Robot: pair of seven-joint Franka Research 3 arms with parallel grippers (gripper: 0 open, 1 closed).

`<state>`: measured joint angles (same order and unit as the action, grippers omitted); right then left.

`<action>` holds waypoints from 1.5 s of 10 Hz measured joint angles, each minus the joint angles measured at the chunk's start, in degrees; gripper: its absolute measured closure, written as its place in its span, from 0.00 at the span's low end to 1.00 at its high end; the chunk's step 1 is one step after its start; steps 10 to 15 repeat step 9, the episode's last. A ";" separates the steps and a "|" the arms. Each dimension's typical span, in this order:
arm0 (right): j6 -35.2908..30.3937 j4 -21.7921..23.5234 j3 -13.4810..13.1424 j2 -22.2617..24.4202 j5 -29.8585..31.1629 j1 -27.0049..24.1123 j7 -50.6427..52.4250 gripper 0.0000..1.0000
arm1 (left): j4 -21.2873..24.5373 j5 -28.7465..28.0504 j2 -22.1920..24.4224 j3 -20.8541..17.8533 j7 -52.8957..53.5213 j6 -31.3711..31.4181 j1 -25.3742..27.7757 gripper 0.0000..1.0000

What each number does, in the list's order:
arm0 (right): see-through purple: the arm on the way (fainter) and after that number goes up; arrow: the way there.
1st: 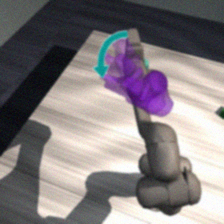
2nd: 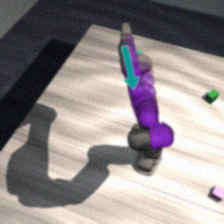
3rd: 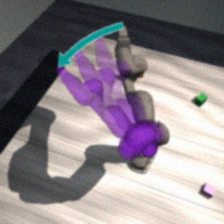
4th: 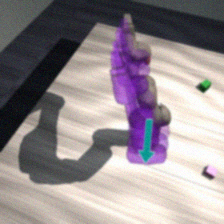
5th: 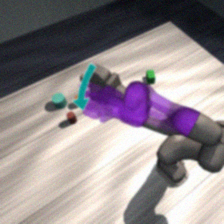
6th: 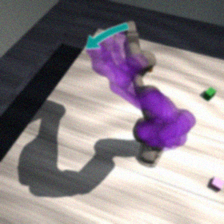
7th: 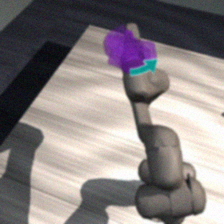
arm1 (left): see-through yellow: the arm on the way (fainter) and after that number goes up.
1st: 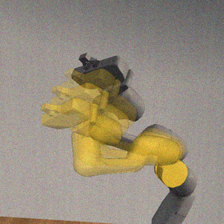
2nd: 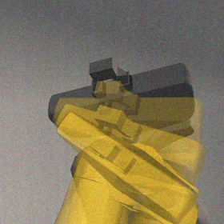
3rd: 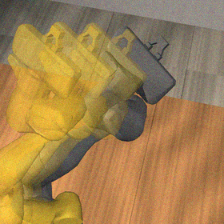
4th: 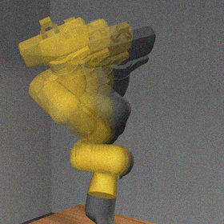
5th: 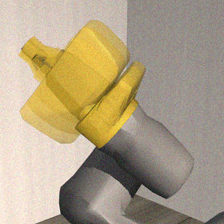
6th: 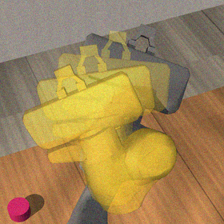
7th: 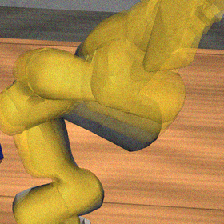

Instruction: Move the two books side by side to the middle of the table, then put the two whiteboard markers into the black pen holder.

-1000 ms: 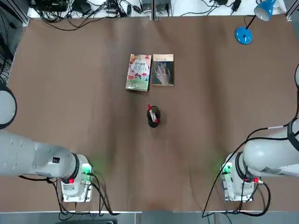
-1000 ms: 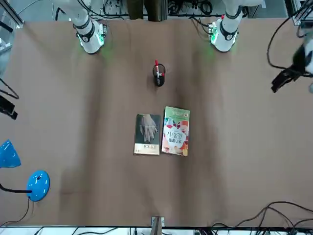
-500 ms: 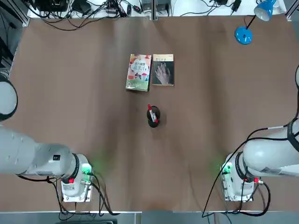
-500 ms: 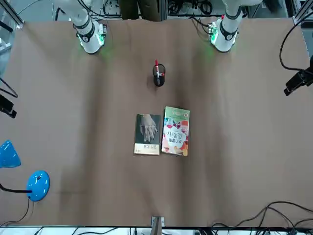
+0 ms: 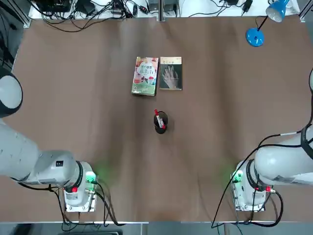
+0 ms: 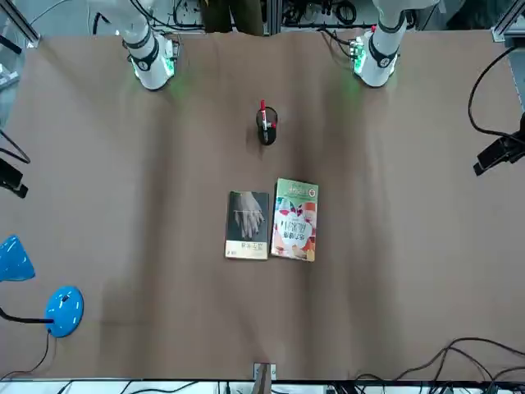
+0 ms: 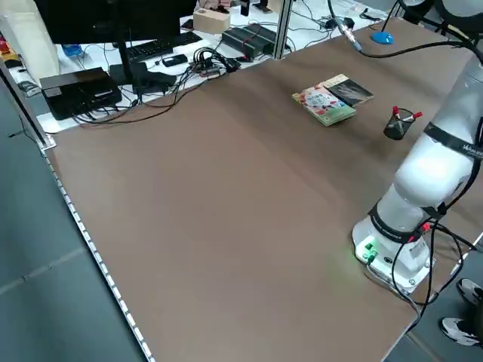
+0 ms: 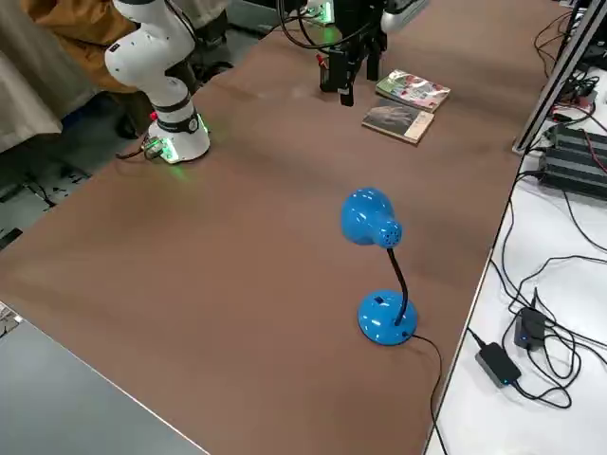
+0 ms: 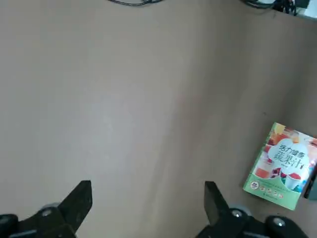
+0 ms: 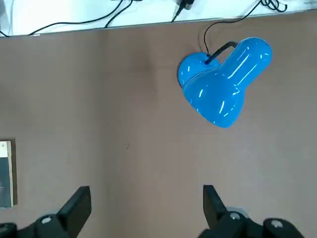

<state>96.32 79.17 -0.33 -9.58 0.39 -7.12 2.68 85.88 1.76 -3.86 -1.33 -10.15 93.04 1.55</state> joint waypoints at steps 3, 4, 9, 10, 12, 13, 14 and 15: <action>0.00 0.00 0.01 0.00 0.00 0.01 0.00 0.00 | 0.69 0.81 -0.55 3.03 6.04 0.10 0.01 0.00; 0.00 0.00 0.02 0.00 0.00 0.01 0.00 0.00 | 1.44 0.78 -0.78 4.33 6.40 0.59 -0.04 0.00; 0.00 0.00 0.01 0.00 0.00 0.01 0.00 0.00 | 2.76 -0.54 -0.87 6.10 8.19 0.91 0.00 0.00; 0.00 0.00 0.01 0.00 0.00 0.01 0.00 0.00 | 2.76 -0.54 -0.87 6.10 8.19 0.91 0.00 0.00; 0.00 0.00 0.01 0.00 0.00 0.01 0.00 0.00 | 2.76 -0.54 -0.87 6.10 8.19 0.91 0.00 0.00; 0.00 0.00 0.01 0.00 0.00 0.01 0.00 0.00 | 2.76 -0.54 -0.87 6.10 8.19 0.91 0.00 0.00; 0.00 0.00 0.01 0.00 0.00 0.01 0.00 0.00 | 2.76 -0.54 -0.87 6.10 8.19 0.91 0.00 0.00; 0.00 0.00 0.01 0.00 0.00 0.01 0.00 0.00 | 2.76 -0.54 -0.87 6.10 8.19 0.91 0.00 0.00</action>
